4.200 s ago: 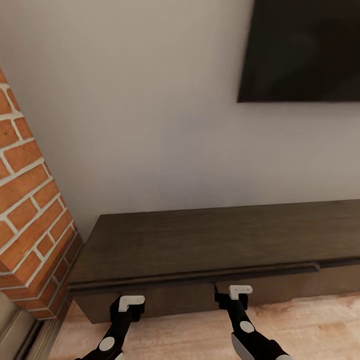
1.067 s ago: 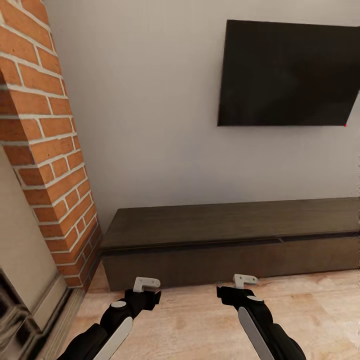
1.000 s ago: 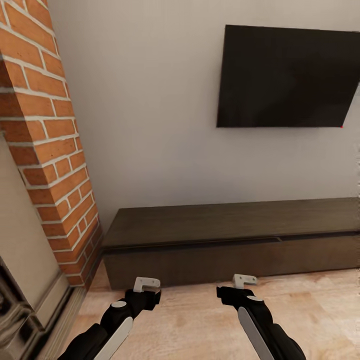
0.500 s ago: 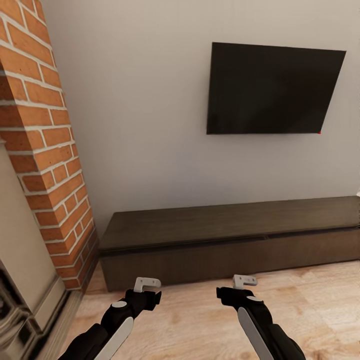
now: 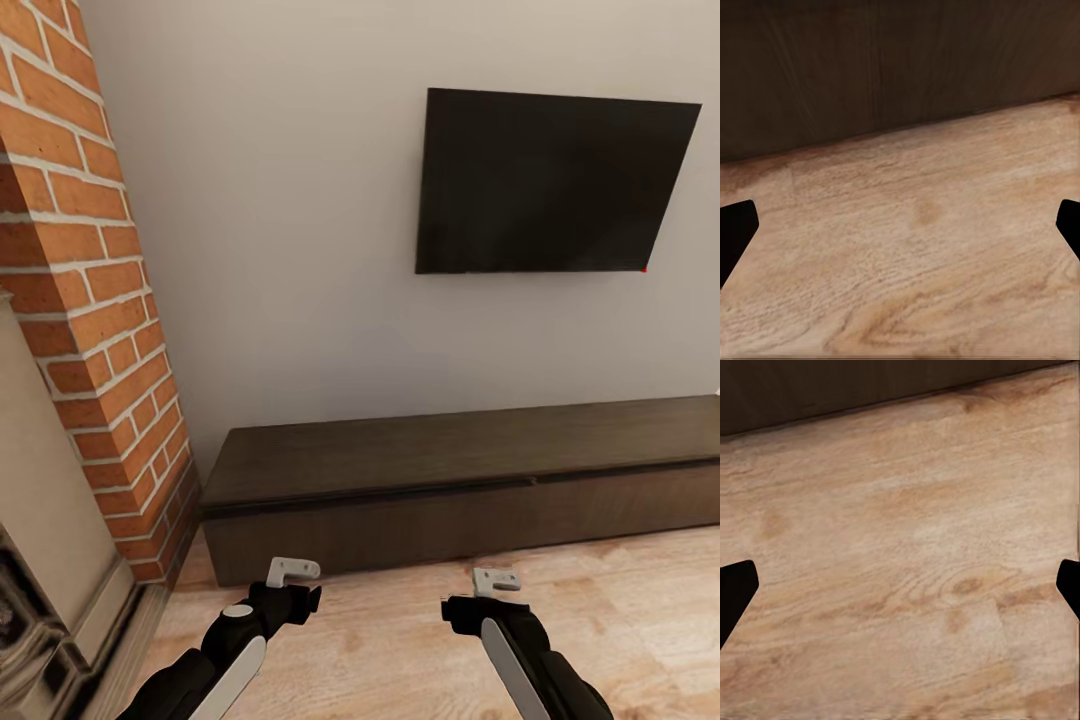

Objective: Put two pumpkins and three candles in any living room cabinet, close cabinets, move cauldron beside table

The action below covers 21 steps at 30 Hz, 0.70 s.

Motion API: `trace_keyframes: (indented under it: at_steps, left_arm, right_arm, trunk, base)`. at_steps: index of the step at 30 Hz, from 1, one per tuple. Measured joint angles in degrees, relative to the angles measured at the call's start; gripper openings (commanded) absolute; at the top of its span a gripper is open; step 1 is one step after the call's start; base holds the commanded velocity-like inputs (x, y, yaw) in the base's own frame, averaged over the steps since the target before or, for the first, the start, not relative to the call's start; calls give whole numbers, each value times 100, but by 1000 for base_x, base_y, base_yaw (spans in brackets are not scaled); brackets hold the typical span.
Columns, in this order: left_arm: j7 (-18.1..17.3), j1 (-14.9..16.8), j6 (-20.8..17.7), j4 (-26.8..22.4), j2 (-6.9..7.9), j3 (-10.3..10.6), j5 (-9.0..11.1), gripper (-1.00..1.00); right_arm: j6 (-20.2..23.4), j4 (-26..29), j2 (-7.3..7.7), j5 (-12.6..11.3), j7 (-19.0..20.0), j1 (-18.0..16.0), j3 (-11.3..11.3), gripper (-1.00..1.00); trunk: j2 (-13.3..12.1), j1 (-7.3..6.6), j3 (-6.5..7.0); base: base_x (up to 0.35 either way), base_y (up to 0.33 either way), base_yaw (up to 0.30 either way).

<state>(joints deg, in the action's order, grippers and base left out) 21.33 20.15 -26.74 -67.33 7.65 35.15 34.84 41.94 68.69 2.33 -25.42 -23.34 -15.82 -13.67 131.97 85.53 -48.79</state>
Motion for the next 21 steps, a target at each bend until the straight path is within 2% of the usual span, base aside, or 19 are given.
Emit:
trace_keyframes:
  at_steps: [7, 21]
  left_arm:
    - [7, -28, 13, 235, 1, 10, -2, 100]
    - [8, -296, 28, 478, -20, 30, -35, 100]
  right_arm:
    - [84, -346, 19, 6, 3, 0, 24, 100]
    - [69, -390, 24, 87, -18, 19, 7, 100]
  trunk:
    - [-281, -154, 60]
    - [-842, -461, 222]
  base:
    - [0, 0, 8]
    - [0, 0, 0]
